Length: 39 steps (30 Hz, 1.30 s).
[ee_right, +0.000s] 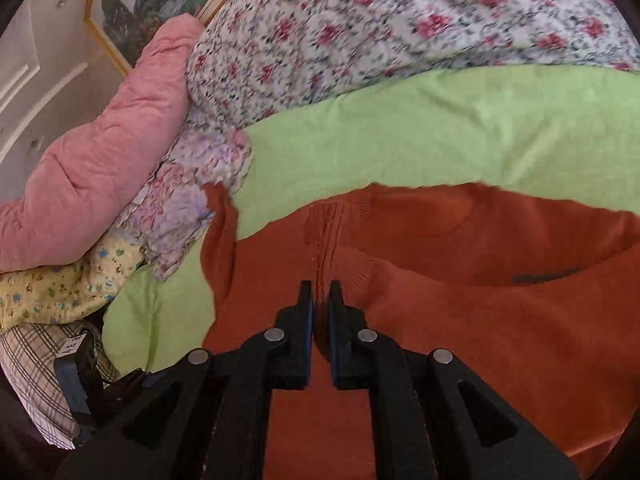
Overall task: Fold small clothes
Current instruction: 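Fold the held sleeve across the sweater body with the right tool while the left tool grasps the other cuff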
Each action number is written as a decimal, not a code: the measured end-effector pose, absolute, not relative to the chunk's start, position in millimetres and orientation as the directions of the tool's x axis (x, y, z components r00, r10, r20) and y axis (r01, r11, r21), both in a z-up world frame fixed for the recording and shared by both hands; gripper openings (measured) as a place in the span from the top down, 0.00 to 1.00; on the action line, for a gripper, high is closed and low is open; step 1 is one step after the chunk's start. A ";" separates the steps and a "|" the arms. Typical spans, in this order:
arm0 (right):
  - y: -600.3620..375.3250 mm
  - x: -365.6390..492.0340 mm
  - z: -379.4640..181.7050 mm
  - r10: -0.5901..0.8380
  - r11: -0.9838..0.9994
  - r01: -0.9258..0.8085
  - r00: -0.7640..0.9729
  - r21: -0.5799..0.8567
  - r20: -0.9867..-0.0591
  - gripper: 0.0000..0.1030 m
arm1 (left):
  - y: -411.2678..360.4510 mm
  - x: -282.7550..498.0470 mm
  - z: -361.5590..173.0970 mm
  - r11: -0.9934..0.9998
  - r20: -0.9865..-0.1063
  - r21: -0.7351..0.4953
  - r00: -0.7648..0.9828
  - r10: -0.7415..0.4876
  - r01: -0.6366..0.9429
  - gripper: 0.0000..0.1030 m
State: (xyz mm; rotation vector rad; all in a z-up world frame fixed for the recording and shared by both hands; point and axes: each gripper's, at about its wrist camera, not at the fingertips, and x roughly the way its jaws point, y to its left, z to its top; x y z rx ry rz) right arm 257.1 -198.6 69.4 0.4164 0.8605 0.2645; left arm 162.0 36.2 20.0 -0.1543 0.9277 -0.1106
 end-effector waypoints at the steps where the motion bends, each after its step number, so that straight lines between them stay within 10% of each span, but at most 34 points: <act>1: -186.6 266.8 61.9 0.408 0.882 -0.071 0.609 0.465 -0.680 0.93 | 40.1 162.1 19.3 0.982 -0.787 -0.188 0.594 -0.165 0.024 0.03; 10: -127.9 297.5 7.1 0.484 0.857 -0.093 0.484 0.507 -0.729 0.86 | 58.5 185.3 10.7 0.957 -0.780 -0.288 0.577 -0.244 0.016 0.03; 14: -142.7 282.7 6.9 0.500 0.836 -0.067 0.503 0.545 -0.705 0.45 | 51.5 211.8 3.5 0.935 -0.772 -0.350 0.549 -0.320 0.052 0.03; 22: -199.0 198.8 54.0 0.380 0.838 0.035 0.681 0.545 -0.627 0.45 | 35.2 287.7 -25.0 0.913 -0.791 -0.409 0.498 -0.354 -0.001 0.06; 24: -213.8 173.8 59.7 0.337 0.832 0.081 0.712 0.549 -0.616 0.45 | 25.6 295.4 -21.5 0.915 -0.773 -0.401 0.523 -0.359 0.035 0.32; 26: -228.5 152.7 61.8 0.296 0.820 0.129 0.737 0.557 -0.608 0.45 | 16.0 304.8 -21.2 0.910 -0.772 -0.408 0.503 -0.390 0.079 0.86; 39: -339.2 121.2 61.9 -0.038 0.810 0.436 0.707 0.393 -0.707 0.45 | 81.8 300.7 10.7 0.941 -0.722 -0.337 0.644 -0.254 -0.007 0.90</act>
